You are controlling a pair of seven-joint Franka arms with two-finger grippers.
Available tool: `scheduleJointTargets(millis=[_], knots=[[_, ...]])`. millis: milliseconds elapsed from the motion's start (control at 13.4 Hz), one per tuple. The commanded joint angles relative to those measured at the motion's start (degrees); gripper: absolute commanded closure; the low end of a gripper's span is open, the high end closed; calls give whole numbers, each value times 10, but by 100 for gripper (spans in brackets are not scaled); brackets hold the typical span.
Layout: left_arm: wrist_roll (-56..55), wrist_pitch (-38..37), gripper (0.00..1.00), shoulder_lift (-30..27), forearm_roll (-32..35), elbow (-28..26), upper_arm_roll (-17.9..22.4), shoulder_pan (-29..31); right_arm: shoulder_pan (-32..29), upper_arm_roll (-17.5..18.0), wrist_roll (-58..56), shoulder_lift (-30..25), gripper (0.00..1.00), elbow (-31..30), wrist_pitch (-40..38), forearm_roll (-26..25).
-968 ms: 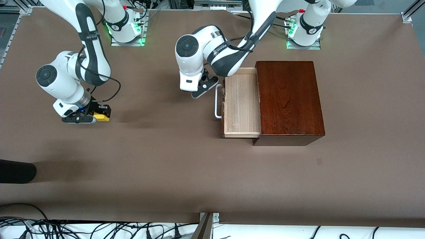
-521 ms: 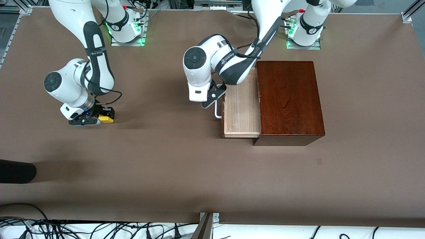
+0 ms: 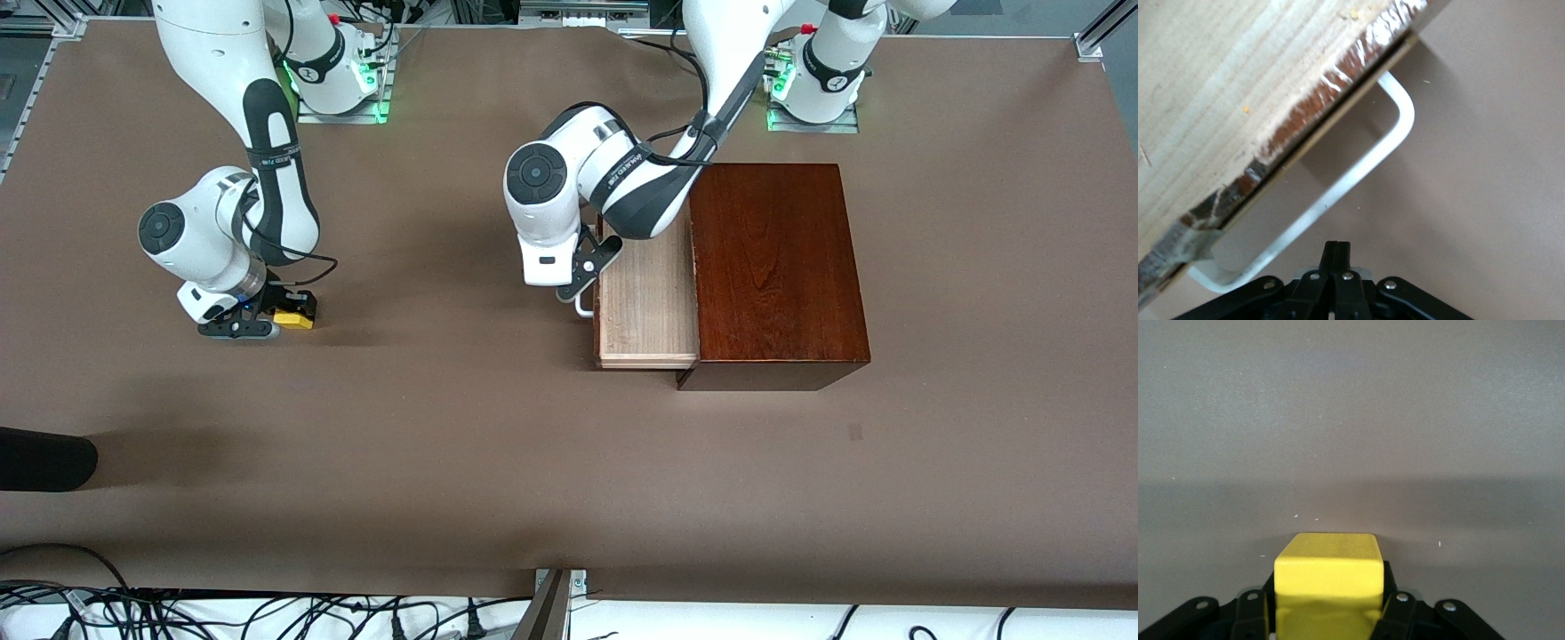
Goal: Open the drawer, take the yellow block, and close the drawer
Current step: 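Push the drawer shut with the left gripper while the right gripper lowers the cube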
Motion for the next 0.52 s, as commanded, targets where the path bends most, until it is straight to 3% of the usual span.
scheduleJointTargets(millis=[0, 298, 447], knots=[[-6, -29, 100, -3, 8, 9, -2, 10, -6, 7, -13, 16, 0, 11, 3, 18], [7, -65, 100, -19, 11, 10, 22, 14, 0, 3, -11, 10, 0, 46, -45, 8], [34, -82, 100, -32, 22, 9, 28, 18, 1, -20, -8, 10, 0, 78, -102, -24]])
